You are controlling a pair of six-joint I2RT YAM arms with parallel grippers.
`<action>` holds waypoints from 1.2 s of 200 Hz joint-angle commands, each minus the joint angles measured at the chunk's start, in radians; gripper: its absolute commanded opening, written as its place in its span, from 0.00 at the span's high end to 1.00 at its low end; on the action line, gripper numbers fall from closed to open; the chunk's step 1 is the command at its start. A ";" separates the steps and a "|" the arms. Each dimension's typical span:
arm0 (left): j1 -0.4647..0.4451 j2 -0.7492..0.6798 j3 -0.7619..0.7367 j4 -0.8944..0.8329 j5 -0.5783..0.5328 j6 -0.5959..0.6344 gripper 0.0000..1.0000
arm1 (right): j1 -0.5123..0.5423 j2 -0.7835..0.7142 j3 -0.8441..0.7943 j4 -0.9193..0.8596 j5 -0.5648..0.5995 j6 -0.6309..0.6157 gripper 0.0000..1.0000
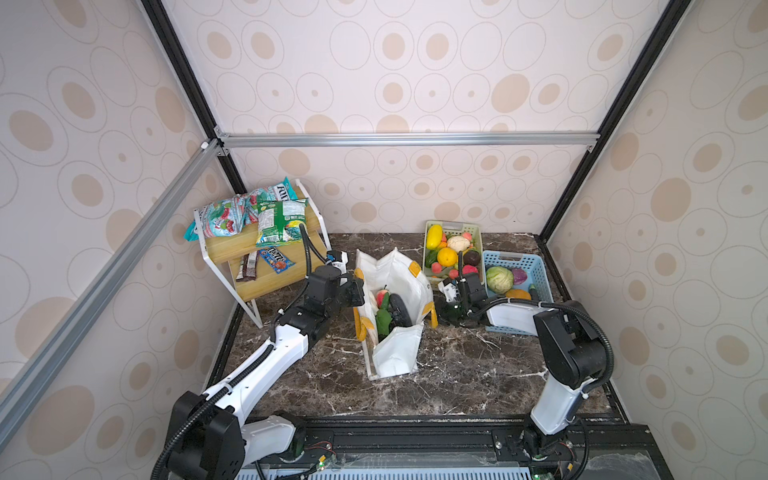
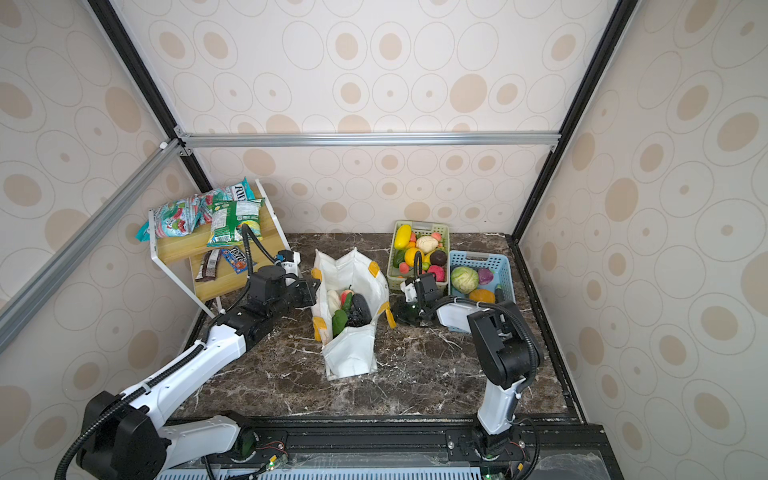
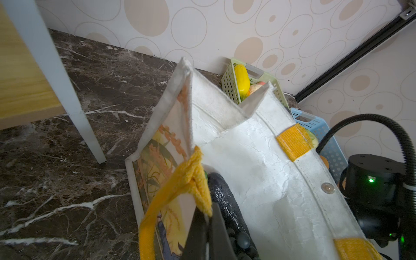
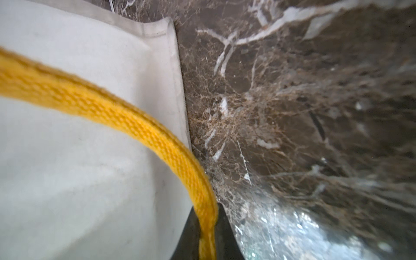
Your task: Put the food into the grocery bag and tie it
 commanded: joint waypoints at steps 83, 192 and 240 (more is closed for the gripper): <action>0.078 -0.085 0.082 -0.210 0.069 0.054 0.24 | -0.047 -0.262 0.167 -0.435 0.272 -0.185 0.87; 0.301 -0.175 -0.275 -0.011 0.320 -0.087 0.32 | -0.048 -0.288 0.223 -0.495 0.296 -0.228 0.87; 0.250 -0.038 -0.375 0.184 0.388 -0.139 0.33 | -0.048 -0.307 0.242 -0.499 0.278 -0.236 0.87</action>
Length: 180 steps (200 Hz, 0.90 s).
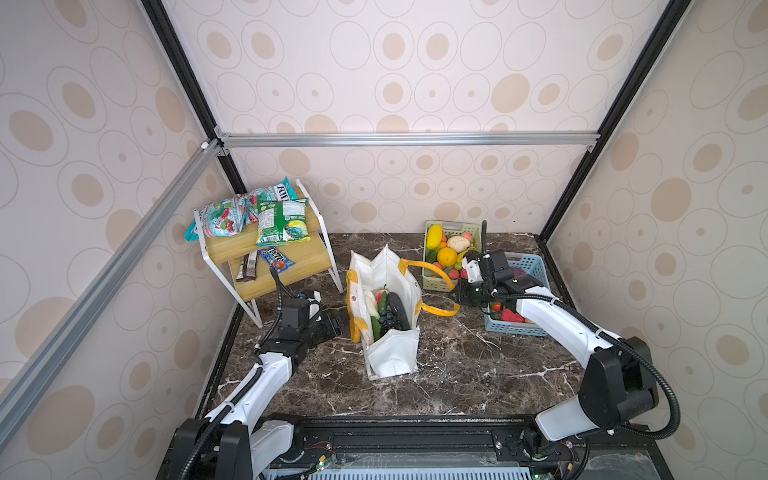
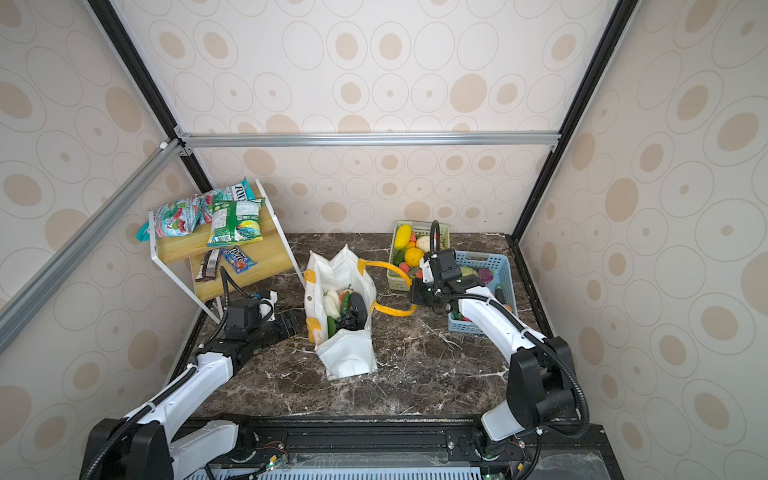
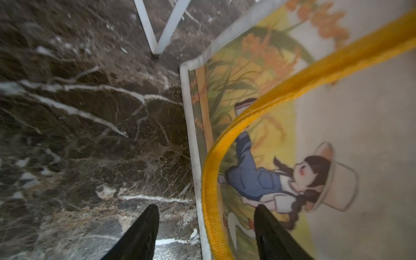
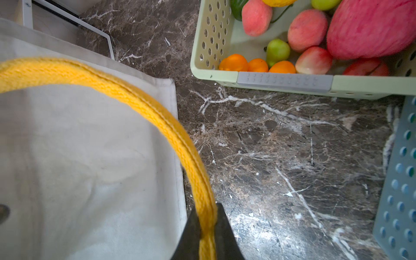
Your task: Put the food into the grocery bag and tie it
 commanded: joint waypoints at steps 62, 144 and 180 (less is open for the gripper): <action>-0.091 0.223 -0.013 0.294 0.009 -0.100 0.53 | -0.004 -0.051 0.039 -0.028 -0.013 -0.018 0.87; -0.053 0.003 0.097 -0.055 -0.228 -0.007 0.91 | -0.003 -0.115 0.157 -0.129 0.062 -0.078 0.86; -0.042 -0.063 0.329 -0.248 -0.256 0.095 0.92 | 0.051 -0.140 0.269 -0.141 0.061 -0.124 0.85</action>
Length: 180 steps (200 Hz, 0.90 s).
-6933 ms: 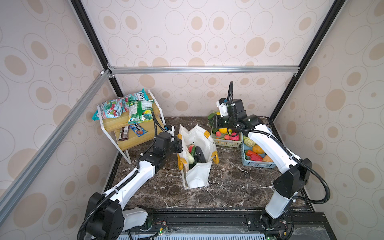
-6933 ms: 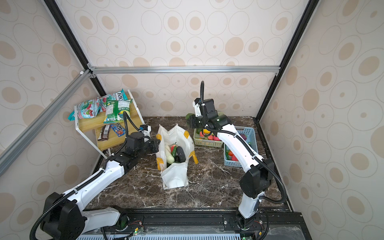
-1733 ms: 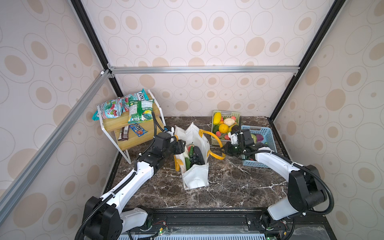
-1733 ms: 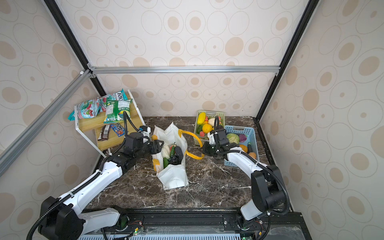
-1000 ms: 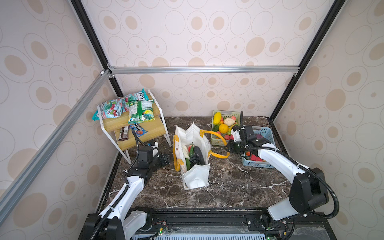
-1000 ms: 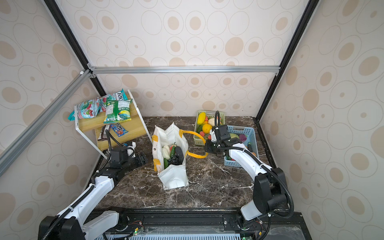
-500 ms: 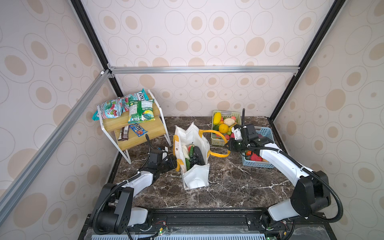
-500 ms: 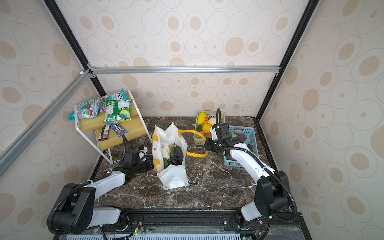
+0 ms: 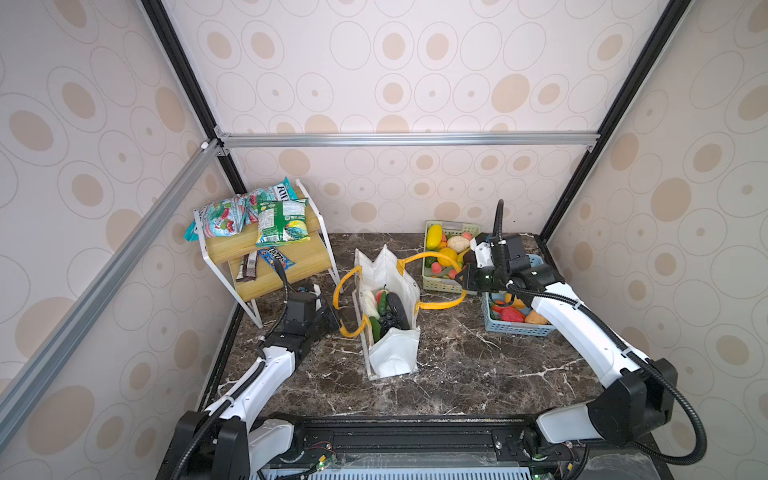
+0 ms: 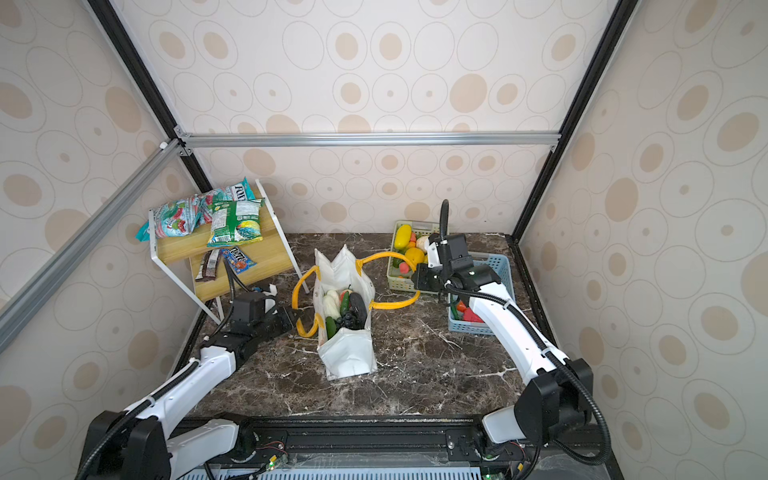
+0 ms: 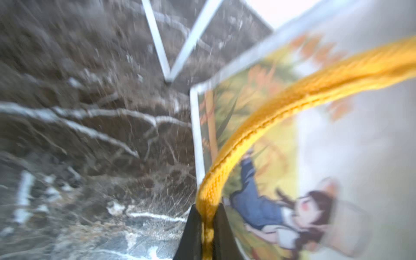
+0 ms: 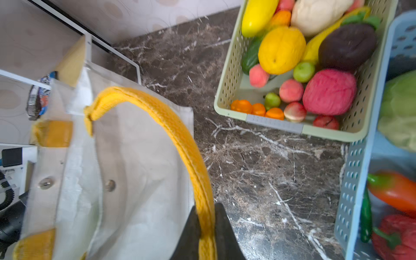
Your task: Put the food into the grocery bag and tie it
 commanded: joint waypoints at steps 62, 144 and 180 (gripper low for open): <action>-0.064 0.078 0.596 -0.220 0.130 0.164 0.95 | 0.235 -0.031 0.164 0.146 -0.134 -0.101 0.83; -0.297 0.253 0.871 -0.144 0.147 0.081 0.94 | 0.343 0.117 0.103 0.424 -0.336 -0.067 0.86; -0.357 0.253 0.842 -0.117 0.113 0.038 0.91 | 0.342 0.129 0.037 0.598 -0.279 0.013 0.88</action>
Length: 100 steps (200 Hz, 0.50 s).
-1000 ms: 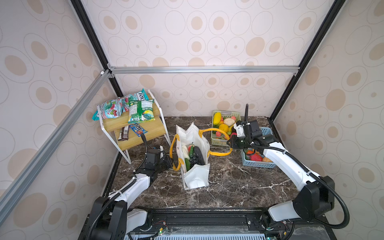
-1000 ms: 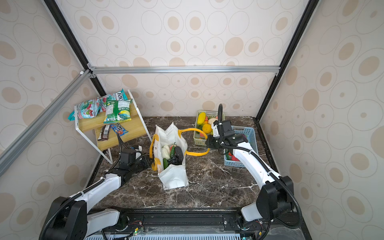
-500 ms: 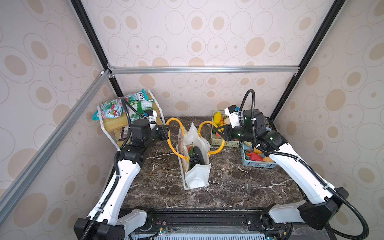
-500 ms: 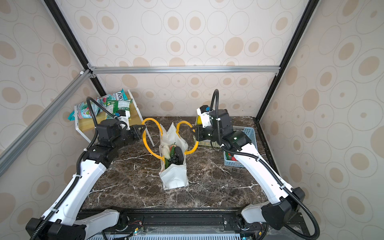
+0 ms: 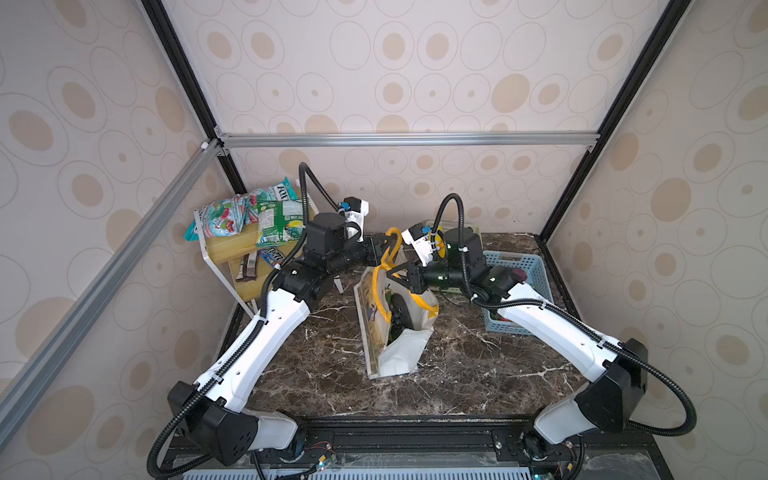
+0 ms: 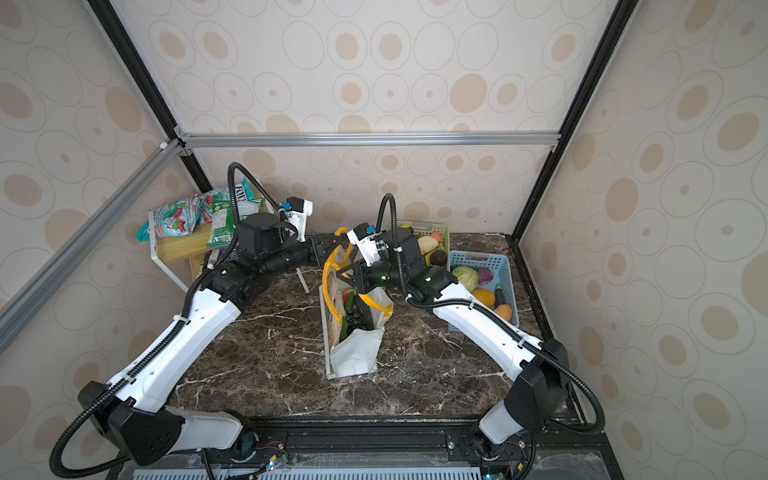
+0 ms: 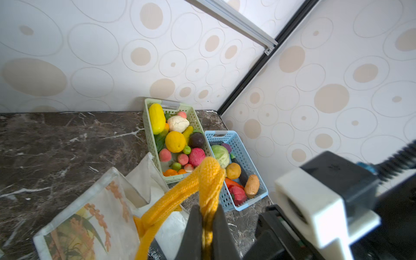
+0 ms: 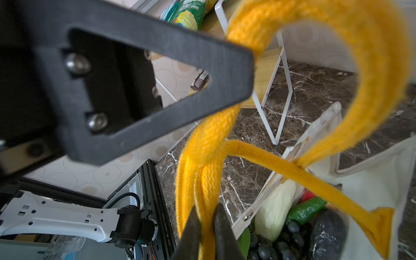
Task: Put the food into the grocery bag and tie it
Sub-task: 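Bring both yellow handles together above the bag with both grippers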
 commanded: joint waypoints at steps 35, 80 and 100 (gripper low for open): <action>-0.048 -0.055 -0.010 0.112 -0.017 -0.115 0.80 | 0.004 -0.002 -0.077 0.311 0.077 0.086 0.89; -0.050 -0.058 -0.024 0.079 -0.016 -0.111 0.60 | 0.004 -0.001 -0.150 0.537 0.109 0.152 0.89; -0.050 -0.068 -0.010 0.022 -0.086 -0.073 0.51 | 0.003 0.012 -0.156 0.568 0.103 0.169 0.89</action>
